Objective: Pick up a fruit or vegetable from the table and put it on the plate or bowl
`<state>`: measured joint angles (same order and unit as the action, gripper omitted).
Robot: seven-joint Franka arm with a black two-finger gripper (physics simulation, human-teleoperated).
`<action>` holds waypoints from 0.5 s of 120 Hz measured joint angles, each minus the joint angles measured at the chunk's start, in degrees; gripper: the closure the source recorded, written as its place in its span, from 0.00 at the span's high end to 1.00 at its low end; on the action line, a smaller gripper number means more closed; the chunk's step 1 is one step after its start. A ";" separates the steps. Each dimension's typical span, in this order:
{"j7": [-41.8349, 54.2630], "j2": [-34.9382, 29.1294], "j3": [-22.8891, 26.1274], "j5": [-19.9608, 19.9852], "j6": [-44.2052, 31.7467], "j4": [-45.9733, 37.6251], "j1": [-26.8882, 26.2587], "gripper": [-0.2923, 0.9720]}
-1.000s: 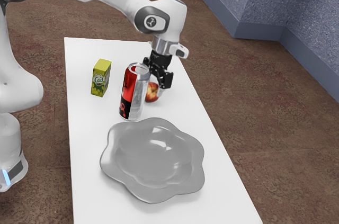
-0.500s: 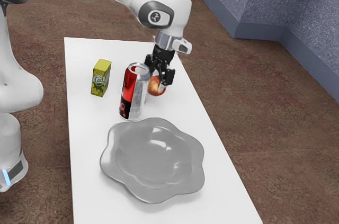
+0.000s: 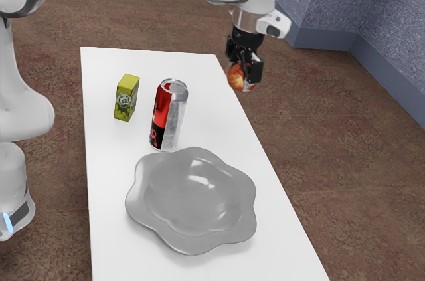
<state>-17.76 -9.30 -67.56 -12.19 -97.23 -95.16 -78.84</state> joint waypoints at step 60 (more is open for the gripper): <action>-3.33 4.89 4.33 5.06 5.11 -4.74 -10.52 0.39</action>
<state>-21.09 -4.41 -63.22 -7.13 -92.12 -99.90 -89.36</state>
